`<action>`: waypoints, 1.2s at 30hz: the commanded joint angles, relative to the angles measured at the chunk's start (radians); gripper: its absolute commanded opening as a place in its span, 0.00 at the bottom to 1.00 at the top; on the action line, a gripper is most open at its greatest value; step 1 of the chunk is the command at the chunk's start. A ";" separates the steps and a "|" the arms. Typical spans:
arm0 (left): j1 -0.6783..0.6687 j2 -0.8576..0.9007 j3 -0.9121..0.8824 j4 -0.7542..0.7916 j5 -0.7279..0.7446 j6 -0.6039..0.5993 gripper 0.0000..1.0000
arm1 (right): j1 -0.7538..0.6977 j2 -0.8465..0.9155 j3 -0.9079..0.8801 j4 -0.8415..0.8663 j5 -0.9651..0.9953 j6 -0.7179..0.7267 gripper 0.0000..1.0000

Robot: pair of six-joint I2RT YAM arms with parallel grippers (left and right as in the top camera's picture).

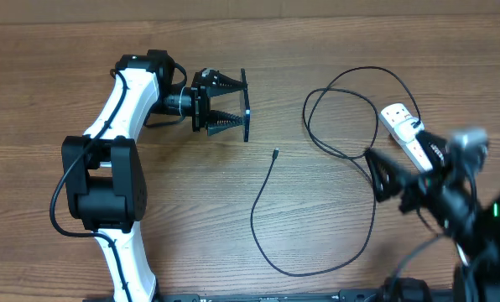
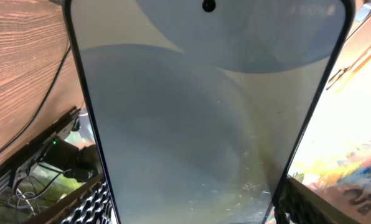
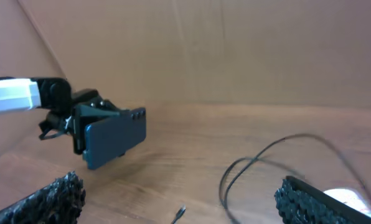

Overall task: Plug charger to phone and switch on socket
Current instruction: 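Move the right gripper toward the cable plug near the phone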

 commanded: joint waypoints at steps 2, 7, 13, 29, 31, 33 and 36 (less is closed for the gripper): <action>0.004 -0.001 0.030 0.001 0.055 0.010 0.70 | -0.002 0.142 0.017 -0.008 -0.256 0.032 1.00; 0.004 -0.001 0.030 0.000 0.055 0.009 0.70 | -0.002 0.276 0.017 -0.036 -0.272 0.034 1.00; 0.004 -0.001 0.030 -0.003 0.055 0.009 0.70 | 0.042 0.385 0.056 -0.222 0.076 0.132 1.00; 0.003 -0.001 0.030 -0.003 0.055 0.008 0.69 | 0.348 0.537 0.357 -0.250 -0.145 0.232 1.00; 0.003 -0.001 0.030 -0.003 0.055 0.004 0.70 | 0.428 0.544 0.357 -0.233 0.007 0.294 1.00; 0.003 -0.001 0.030 -0.003 0.055 0.000 0.70 | 0.529 0.555 0.357 -0.230 0.171 0.328 1.00; 0.003 -0.001 0.030 -0.003 0.055 -0.006 0.70 | 0.667 0.579 0.357 -0.217 0.413 0.414 1.00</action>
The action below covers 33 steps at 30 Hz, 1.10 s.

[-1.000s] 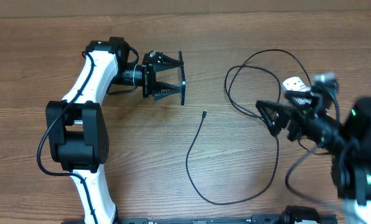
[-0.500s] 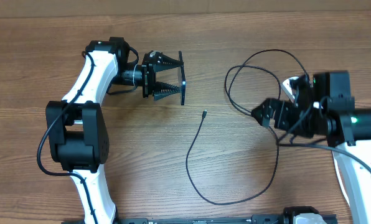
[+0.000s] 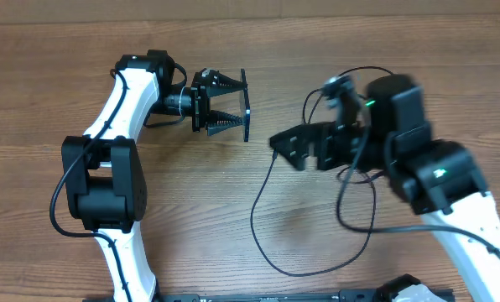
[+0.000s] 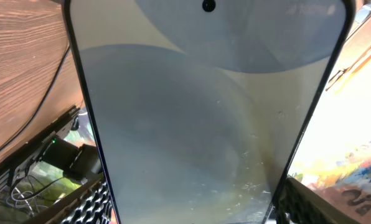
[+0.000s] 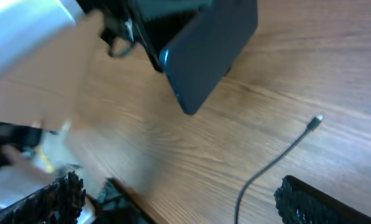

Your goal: Plug charger to phone and switch on socket

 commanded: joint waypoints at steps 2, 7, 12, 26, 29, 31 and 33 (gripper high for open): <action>0.003 -0.001 0.030 0.000 0.054 -0.003 0.70 | 0.194 0.042 0.018 0.032 0.462 0.157 1.00; 0.002 -0.001 0.030 0.000 0.054 -0.003 0.70 | 0.313 0.122 0.045 0.060 0.645 0.163 1.00; 0.002 -0.001 0.030 0.000 0.054 -0.002 0.70 | 0.327 0.225 0.135 0.053 0.743 0.187 1.00; 0.002 -0.001 0.030 0.004 0.051 -0.003 0.69 | 0.413 0.345 0.156 0.157 0.931 0.236 0.92; 0.002 -0.001 0.030 0.004 0.052 -0.004 0.69 | 0.426 0.346 0.156 0.158 0.966 0.237 0.90; 0.002 -0.001 0.030 0.004 0.052 -0.018 0.69 | 0.431 0.346 0.156 0.160 0.967 0.236 0.87; 0.002 -0.001 0.030 0.004 0.052 -0.045 0.69 | 0.431 0.346 0.156 0.163 0.975 0.237 0.82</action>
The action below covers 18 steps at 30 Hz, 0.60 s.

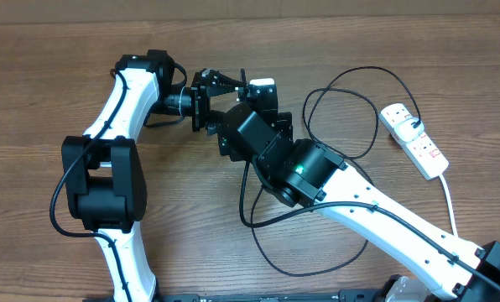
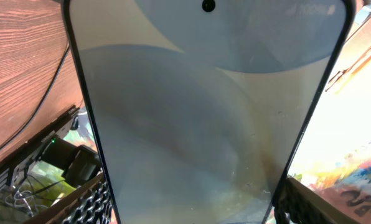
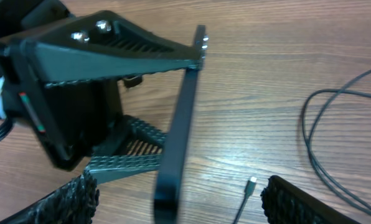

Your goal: Plug charger to phone and switch on socket

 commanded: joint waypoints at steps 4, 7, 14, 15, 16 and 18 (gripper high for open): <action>0.003 -0.001 0.030 0.001 0.053 -0.058 0.69 | 0.005 -0.004 0.031 0.008 0.068 0.039 0.77; 0.003 -0.001 0.030 0.001 0.053 -0.068 0.69 | 0.005 -0.003 0.031 0.010 0.067 0.043 0.74; 0.003 -0.001 0.030 0.002 0.035 -0.067 0.69 | 0.005 -0.003 0.031 0.013 0.045 0.042 0.61; 0.003 -0.001 0.030 0.002 0.016 -0.067 0.70 | 0.005 -0.003 0.031 0.013 0.026 0.042 0.57; 0.003 -0.001 0.030 0.002 0.006 -0.067 0.70 | 0.005 -0.003 0.031 0.013 0.022 0.042 0.54; 0.003 -0.001 0.030 0.002 -0.012 -0.067 0.70 | 0.005 -0.003 0.031 0.012 0.022 0.041 0.51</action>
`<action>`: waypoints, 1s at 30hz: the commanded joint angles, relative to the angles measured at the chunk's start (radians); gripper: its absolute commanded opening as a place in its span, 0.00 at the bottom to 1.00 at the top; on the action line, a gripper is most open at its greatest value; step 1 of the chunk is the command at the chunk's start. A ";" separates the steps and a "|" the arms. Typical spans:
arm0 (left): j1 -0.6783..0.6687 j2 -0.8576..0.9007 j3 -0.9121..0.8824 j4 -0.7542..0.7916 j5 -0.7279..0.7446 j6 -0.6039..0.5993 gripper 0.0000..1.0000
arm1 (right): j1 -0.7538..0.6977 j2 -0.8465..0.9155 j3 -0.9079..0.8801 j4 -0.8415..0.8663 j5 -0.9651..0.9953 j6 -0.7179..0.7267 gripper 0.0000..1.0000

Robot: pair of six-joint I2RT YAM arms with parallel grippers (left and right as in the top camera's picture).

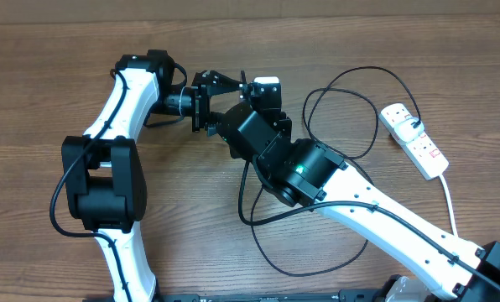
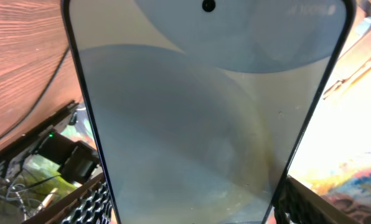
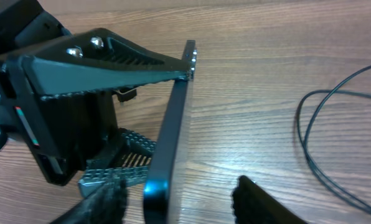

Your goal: Plug charger to phone and switch on socket

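The dark phone (image 3: 170,137) stands on edge above the table, its screen (image 2: 198,112) filling the left wrist view. My left gripper (image 2: 192,208) is shut on the phone, with ribbed fingers (image 2: 92,199) at both sides. My right gripper (image 3: 176,202) is open, its black fingers (image 3: 104,199) straddling the phone's near end. In the overhead view the right arm (image 1: 296,168) covers the phone. The black charger cable (image 1: 342,109) loops toward the white socket strip (image 1: 414,138); its plug tip is hidden.
The left arm (image 1: 124,101) reaches in from the table's left. A cable loop (image 3: 335,143) lies on the wood right of the phone. More cable (image 1: 317,260) curves near the front edge. The socket strip sits at the far right.
My right gripper has come a little closer to the phone and its fingers stand narrower around the phone's end. The cable's plug tip has left the right wrist view. The left gripper has not moved.
My left gripper held the phone on edge throughout. My right arm was first at the table's right edge near the socket strip, then over the cable in the middle, then open beside the phone, and now straddles it.
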 commanded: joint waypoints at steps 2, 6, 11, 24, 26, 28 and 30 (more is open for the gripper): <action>0.003 -0.001 0.030 0.005 -0.002 -0.014 0.70 | 0.005 -0.003 0.031 0.006 -0.009 0.005 0.49; 0.003 -0.001 0.030 0.004 -0.001 -0.015 0.70 | 0.005 -0.003 0.029 0.003 -0.009 0.006 0.46; 0.003 -0.001 0.030 0.002 0.020 -0.033 0.70 | 0.005 -0.002 0.029 0.000 -0.009 0.029 0.46; 0.003 -0.001 0.030 0.005 0.027 -0.029 0.70 | 0.005 0.041 0.030 0.006 0.000 0.024 0.46; 0.003 -0.001 0.030 0.006 0.024 -0.029 0.70 | 0.005 0.041 0.031 0.011 -0.001 0.024 0.43; 0.003 -0.001 0.030 0.012 0.024 -0.029 0.70 | 0.005 0.041 0.031 0.014 0.000 0.024 0.42; 0.003 -0.001 0.030 0.016 0.024 -0.029 0.70 | 0.005 0.041 0.031 0.014 0.000 0.024 0.42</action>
